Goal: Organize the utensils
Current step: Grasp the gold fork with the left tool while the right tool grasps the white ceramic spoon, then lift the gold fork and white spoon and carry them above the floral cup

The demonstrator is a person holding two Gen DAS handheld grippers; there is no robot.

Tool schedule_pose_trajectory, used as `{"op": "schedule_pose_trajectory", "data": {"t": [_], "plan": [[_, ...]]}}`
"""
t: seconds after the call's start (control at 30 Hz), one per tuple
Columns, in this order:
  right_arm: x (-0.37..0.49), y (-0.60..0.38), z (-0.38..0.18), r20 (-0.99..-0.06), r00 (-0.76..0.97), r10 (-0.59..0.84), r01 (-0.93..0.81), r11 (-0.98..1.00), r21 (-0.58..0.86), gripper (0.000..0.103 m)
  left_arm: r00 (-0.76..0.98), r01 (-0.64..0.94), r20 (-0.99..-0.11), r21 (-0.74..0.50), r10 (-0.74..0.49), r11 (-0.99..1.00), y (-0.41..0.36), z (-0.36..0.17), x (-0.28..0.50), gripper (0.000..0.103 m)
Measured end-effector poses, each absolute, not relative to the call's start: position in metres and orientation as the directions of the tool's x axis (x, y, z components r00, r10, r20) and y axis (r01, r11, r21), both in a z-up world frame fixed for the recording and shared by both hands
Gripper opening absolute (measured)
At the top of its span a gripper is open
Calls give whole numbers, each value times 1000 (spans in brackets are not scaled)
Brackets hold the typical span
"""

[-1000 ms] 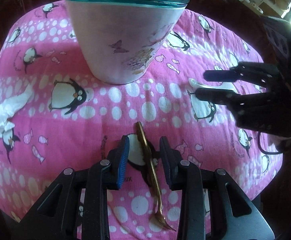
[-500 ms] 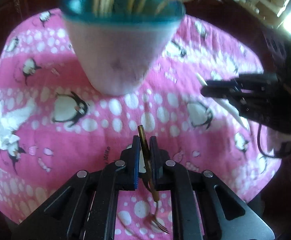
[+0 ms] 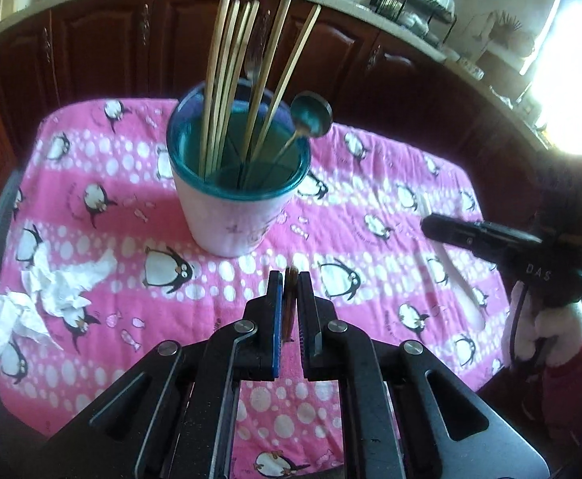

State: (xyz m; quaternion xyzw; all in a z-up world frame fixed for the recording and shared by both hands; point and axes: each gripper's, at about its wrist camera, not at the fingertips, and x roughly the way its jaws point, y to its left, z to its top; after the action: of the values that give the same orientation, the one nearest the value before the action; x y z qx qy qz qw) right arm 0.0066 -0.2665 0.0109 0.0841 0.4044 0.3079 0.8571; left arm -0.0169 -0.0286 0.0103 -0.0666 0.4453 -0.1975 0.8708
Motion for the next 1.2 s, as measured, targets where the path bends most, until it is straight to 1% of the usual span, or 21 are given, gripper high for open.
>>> {"op": "schedule_pose_trajectory", "data": {"t": [0.13,0.23,0.33,0.4,0.5,0.8,1.03,1.2], "plan": [[-7,-258,23,-616,488,618,-497,777,386,12,550,291,-729,-289,-407,912,-19,25,-25,6],[-9,-250,21,-652,479,588,-495,794,353,12,563,285,-717,-298,-411,911,-12,34,-28,6],[-13,-247,30,-608,466,643,-510,757,409,12,581,283,-699,-307,-417,909,-4,47,-30,6],[-12,-239,39,-600,484,637,-526,760,382,12,589,286,-687,-316,-426,905,1,56,-29,6],[-5,-228,50,-577,493,651,-536,750,388,12,609,287,-667,-318,-428,904,7,72,-24,6],[37,-184,81,-505,543,671,-549,739,390,12,700,245,-610,-283,-371,927,27,112,8,6],[70,-150,80,-480,606,634,-526,772,356,12,742,168,-608,-238,-282,956,36,107,48,6],[94,-133,62,-480,655,584,-478,812,335,12,735,129,-621,-265,-271,956,44,93,70,6]]}}
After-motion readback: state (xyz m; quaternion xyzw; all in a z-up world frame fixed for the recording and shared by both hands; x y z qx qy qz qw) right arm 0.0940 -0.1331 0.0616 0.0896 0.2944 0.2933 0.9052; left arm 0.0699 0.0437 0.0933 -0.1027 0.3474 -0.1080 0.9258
